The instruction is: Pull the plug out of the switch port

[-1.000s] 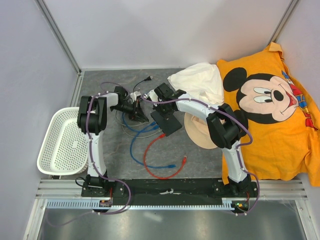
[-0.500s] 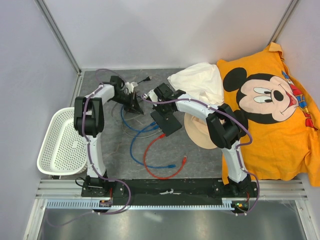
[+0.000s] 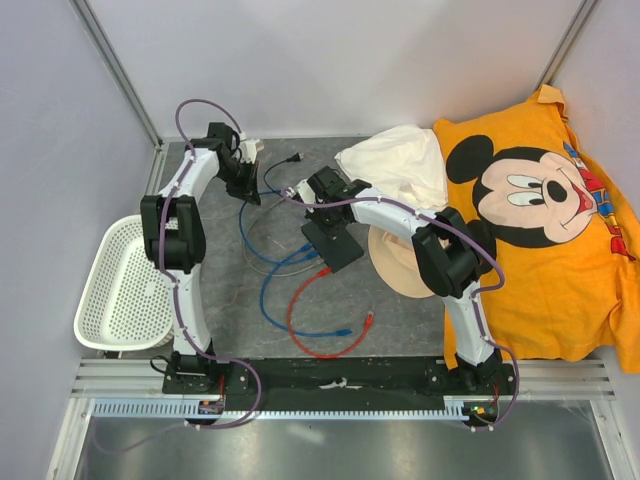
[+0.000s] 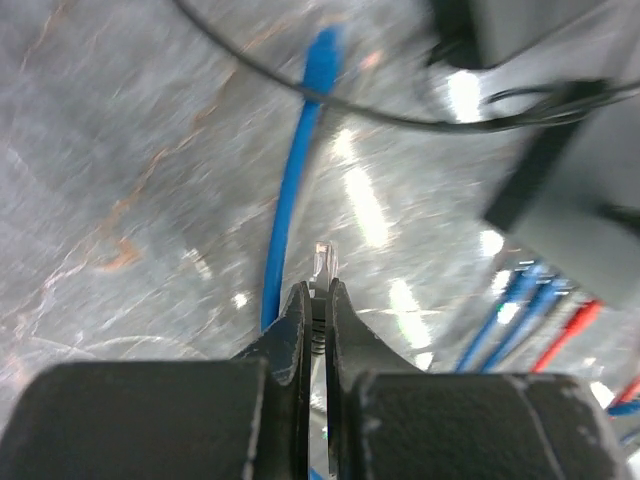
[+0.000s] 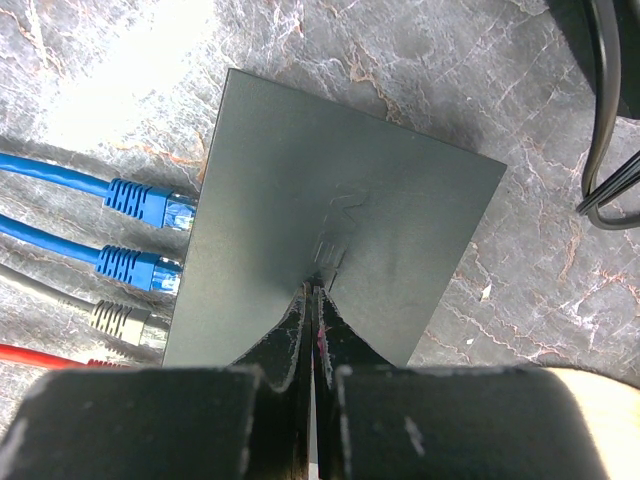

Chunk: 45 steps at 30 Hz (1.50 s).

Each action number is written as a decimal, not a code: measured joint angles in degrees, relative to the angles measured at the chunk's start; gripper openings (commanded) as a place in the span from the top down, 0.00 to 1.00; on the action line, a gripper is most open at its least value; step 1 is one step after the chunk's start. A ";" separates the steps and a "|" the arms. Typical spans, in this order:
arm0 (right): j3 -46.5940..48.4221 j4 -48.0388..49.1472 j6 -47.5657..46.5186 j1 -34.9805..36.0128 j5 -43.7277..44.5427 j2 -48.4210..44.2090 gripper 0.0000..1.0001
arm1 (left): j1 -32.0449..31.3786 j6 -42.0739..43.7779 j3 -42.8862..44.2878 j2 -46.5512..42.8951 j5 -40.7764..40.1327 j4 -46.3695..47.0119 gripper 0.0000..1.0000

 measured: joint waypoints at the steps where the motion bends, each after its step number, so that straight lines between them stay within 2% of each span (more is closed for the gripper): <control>1: 0.00 0.00 -0.02 0.02 0.02 0.00 1.00 | 0.00 0.24 0.00 0.57 -1.29 -0.55 0.96; 2: 0.00 0.00 -0.02 0.04 0.09 0.00 1.00 | -0.02 0.37 0.00 1.05 -2.36 -0.98 0.91; 3: 0.00 0.00 -0.02 0.09 0.22 0.00 1.00 | -0.02 0.37 0.00 1.64 -3.21 -1.53 0.81; 7: 0.00 0.00 -0.04 0.35 0.87 0.00 1.00 | -0.02 0.22 -0.07 3.02 -6.32 -2.75 0.53; 13: 0.00 0.00 -0.04 0.44 1.14 0.00 1.00 | 0.00 -0.13 -0.04 3.10 -6.60 -3.54 0.43; 17: 0.00 0.00 -0.04 0.46 1.31 0.00 1.00 | -0.02 -0.31 0.90 3.08 -0.76 -3.85 0.43; 22: 0.00 0.02 -0.04 0.48 1.40 0.00 1.00 | -0.59 -0.37 0.81 1.77 14.36 -3.28 0.45; 25: 0.02 0.02 -0.04 0.48 1.42 0.00 1.00 | -1.40 -1.55 -3.45 -0.15 22.82 -0.79 0.45; 28: 0.31 -0.24 -0.04 0.48 1.40 -0.02 1.00 | -2.25 -2.25 -7.43 -0.42 27.23 0.81 0.45; 33: 0.74 -0.81 -0.11 0.39 0.81 -0.07 1.00 | -3.08 -2.95 -13.46 -0.09 30.84 1.62 0.46; 41: -1.42 -0.96 -0.13 0.17 -0.94 -1.79 1.00 | -3.74 -7.10 -14.29 1.77 29.24 5.14 0.49; 45: -2.27 -2.40 -0.13 -0.35 -1.57 -3.26 1.00 | -4.48 -9.51 -14.32 2.95 26.95 6.88 0.60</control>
